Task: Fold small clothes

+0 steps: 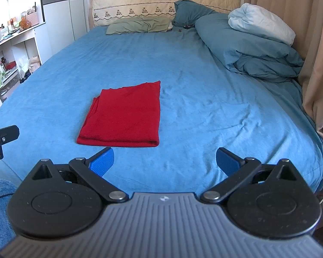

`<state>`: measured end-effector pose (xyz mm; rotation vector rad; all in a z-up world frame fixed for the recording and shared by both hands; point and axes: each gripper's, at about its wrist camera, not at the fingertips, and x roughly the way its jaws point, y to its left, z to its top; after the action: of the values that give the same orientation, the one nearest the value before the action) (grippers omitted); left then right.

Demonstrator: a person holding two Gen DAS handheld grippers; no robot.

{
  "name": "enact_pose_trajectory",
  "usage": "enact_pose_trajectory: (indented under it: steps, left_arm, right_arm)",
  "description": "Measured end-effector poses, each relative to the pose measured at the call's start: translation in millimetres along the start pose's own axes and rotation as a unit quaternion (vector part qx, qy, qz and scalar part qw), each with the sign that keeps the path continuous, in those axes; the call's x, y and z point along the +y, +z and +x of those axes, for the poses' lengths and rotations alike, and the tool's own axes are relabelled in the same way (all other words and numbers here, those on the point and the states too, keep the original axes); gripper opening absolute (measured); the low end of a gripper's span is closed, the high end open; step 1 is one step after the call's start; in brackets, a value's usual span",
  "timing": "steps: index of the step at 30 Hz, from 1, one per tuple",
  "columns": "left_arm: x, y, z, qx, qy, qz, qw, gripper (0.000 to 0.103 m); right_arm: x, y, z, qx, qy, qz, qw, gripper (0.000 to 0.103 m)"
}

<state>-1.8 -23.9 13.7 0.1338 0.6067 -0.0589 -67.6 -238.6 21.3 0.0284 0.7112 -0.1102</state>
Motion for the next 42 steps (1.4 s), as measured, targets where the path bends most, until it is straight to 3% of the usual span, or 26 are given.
enact_pose_trajectory:
  steps: [42]
  left_arm:
    - [6, 2, -3, -0.007, -0.004, 0.004, 1.0000, 0.103]
  right_arm:
    - [11, -4, 7, 0.009, 0.001, 0.006, 1.000, 0.103]
